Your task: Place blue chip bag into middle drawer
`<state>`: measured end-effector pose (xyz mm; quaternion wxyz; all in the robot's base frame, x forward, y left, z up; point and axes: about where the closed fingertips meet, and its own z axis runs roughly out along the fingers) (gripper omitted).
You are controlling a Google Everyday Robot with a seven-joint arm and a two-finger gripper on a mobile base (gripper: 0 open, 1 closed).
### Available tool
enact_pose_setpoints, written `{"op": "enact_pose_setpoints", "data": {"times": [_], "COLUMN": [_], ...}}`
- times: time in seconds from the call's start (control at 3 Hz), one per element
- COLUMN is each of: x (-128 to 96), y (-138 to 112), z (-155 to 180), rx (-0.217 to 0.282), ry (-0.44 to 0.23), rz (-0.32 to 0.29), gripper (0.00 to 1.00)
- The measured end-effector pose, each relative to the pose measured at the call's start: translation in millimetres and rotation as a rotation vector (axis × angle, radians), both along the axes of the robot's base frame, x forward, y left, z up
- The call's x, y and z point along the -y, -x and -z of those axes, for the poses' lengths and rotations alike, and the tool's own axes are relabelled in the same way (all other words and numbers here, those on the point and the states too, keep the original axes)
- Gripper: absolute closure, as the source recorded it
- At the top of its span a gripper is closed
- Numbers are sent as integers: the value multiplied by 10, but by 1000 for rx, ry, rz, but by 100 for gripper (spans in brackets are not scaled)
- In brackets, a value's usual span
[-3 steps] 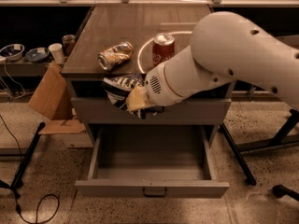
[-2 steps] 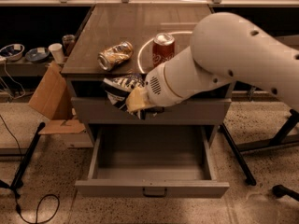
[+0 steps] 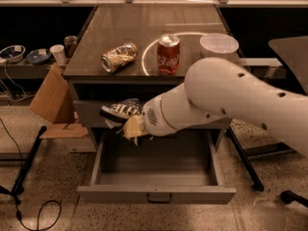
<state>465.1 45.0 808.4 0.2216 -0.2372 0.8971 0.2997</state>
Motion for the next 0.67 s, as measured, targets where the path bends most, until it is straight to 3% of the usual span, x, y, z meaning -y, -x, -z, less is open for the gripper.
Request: {"op": "enact_pose_setpoints", "data": {"times": [0.67], "x": [-430], "y": [-33], "z": [778], "rx": [-48], "ry": [-43], "rz": [13], "gripper": [100]}}
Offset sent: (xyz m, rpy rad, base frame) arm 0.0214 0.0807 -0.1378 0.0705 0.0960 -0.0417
